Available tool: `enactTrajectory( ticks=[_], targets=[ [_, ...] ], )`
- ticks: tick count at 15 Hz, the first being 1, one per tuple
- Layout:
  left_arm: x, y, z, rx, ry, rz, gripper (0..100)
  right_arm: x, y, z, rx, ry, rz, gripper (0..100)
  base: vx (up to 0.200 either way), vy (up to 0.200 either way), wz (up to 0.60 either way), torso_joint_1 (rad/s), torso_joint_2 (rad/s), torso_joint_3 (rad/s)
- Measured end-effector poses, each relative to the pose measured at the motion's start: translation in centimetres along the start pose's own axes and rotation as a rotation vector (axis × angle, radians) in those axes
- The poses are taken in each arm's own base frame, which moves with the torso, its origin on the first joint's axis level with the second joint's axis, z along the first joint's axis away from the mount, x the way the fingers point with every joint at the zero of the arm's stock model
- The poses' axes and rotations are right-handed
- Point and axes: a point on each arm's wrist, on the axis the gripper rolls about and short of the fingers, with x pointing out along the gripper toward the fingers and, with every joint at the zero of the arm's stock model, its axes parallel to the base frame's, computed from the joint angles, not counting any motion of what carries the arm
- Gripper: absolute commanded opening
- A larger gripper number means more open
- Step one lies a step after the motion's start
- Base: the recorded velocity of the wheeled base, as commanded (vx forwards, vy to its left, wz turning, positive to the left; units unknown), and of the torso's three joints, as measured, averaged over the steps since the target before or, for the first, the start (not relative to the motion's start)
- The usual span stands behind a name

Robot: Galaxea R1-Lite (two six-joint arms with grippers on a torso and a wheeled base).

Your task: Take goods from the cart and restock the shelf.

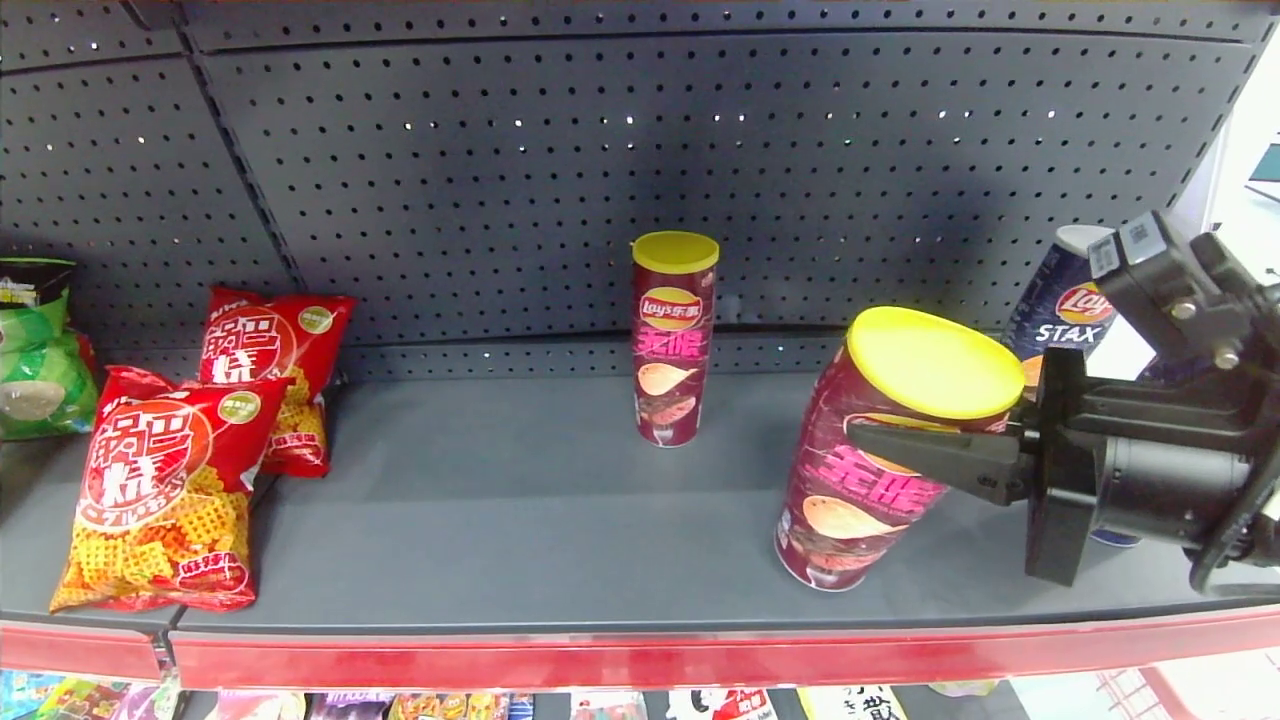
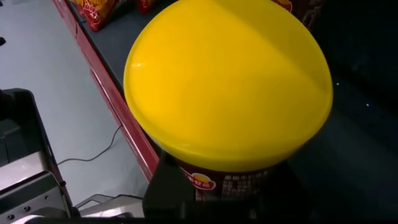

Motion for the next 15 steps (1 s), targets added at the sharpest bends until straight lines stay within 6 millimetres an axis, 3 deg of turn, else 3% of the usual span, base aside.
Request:
enactTrajectory(
  ticks=[3,6,8,12,15],
  targets=[
    [-0.2,0.0,1.0,-0.029,-0.051,-0.018,100,-0.2,0.1,-0.4,0.004,0.009,0.0,0,0.0,0.0,0.0,0.0,0.0,0.0],
    [-0.5,0.7,6.6,-0.076,-0.164,-0.102,100,-0.3,0.2,-0.7,0.007,0.017,0.003,0,0.0,0.0,0.0,0.0,0.0,0.0],
    [0.8,1.1,9.8,-0.055,-0.149,-0.203,100,-0.4,0.2,-0.6,0.006,0.013,0.003,0,0.0,0.0,0.0,0.0,0.0,0.0],
    [6.4,1.1,13.7,-0.029,-0.061,-0.361,100,-0.2,0.1,-0.4,0.007,0.007,0.0,0,0.0,0.0,0.0,0.0,0.0,0.0],
    [13.3,0.5,15.4,0.01,-0.048,-0.45,100,-0.1,0.0,0.0,0.018,-0.003,-0.005,0,0.0,0.0,0.0,0.0,0.0,0.0]
  ],
)
